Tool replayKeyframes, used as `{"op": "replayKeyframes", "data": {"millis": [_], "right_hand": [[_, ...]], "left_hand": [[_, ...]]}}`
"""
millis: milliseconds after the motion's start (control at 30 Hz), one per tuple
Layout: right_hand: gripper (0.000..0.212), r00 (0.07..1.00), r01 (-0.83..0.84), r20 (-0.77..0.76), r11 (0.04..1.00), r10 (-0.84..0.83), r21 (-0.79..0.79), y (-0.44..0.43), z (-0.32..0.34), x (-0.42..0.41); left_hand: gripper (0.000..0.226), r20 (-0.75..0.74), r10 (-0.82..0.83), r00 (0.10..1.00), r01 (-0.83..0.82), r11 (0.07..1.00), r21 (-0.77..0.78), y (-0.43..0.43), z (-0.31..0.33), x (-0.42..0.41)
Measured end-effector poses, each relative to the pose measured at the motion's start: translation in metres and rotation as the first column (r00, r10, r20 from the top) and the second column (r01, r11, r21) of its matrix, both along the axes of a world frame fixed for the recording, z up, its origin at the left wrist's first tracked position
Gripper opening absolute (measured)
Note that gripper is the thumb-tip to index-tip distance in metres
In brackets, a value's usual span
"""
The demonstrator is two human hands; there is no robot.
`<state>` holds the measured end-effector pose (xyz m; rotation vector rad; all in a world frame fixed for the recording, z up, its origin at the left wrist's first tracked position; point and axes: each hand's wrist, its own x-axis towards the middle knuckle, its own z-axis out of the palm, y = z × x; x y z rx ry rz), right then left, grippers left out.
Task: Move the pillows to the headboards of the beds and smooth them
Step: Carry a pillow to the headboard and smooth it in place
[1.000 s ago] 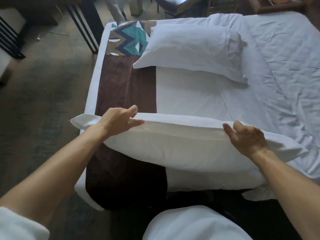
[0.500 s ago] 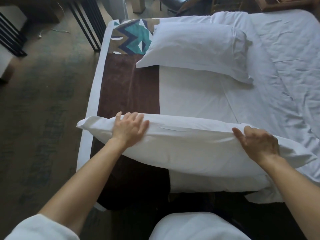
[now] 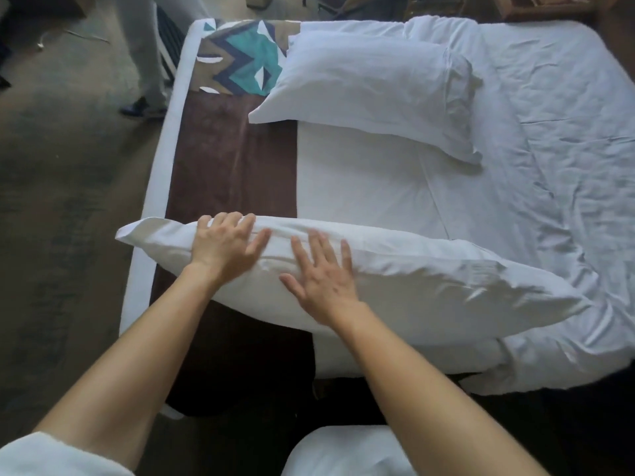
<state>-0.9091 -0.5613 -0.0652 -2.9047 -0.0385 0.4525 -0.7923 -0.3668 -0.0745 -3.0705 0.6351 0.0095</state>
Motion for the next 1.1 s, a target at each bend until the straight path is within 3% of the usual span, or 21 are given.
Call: {"op": "replayKeyframes", "data": {"millis": [133, 233, 400, 500, 600, 733, 833, 1100], "right_hand": [[0.104, 0.977, 0.19, -0.057, 0.964, -0.204, -0.186, -0.116, -0.017, -0.039], [0.112, 0.96, 0.257, -0.029, 0.917, -0.279, -0.304, -0.204, -0.017, -0.081], [0.115, 0.931, 0.322, -0.067, 0.894, -0.359, -0.31, -0.268, -0.01, -0.112], [0.117, 0.941, 0.322, -0.016, 0.912, -0.337, -0.255, -0.272, -0.021, -0.112], [0.112, 0.937, 0.35, 0.082, 0.921, -0.34, -0.171, -0.264, -0.039, -0.106], [0.098, 0.917, 0.336, 0.263, 0.936, -0.3, -0.105, -0.253, -0.054, -0.101], [0.079, 0.905, 0.308, 0.341, 0.944, -0.254, -0.116, -0.251, -0.059, -0.108], [0.051, 0.788, 0.225, 0.586, 0.974, -0.189, 0.011, -0.289, -0.062, -0.147]], "left_hand": [[0.052, 0.008, -0.015, 1.0, 0.016, 0.999, -0.034, 0.007, -0.006, 0.0], [0.057, 0.033, -0.062, 0.997, 0.065, 0.995, -0.074, 0.013, -0.009, 0.005], [0.072, 0.127, -0.328, 0.936, 0.338, 0.939, -0.065, 0.033, -0.004, 0.0], [0.089, -0.002, -0.332, 0.943, 0.332, 0.942, 0.054, 0.041, -0.002, -0.012], [0.096, -0.105, -0.151, 0.983, 0.163, 0.98, 0.113, 0.035, -0.004, -0.023], [0.073, -0.139, -0.106, 0.985, 0.116, 0.991, 0.072, 0.016, -0.002, -0.034], [0.056, -0.105, -0.088, 0.991, 0.099, 0.989, 0.114, -0.001, 0.0, -0.046], [0.049, 0.067, -0.026, 0.997, 0.022, 0.998, 0.061, -0.04, 0.031, -0.097]]}}
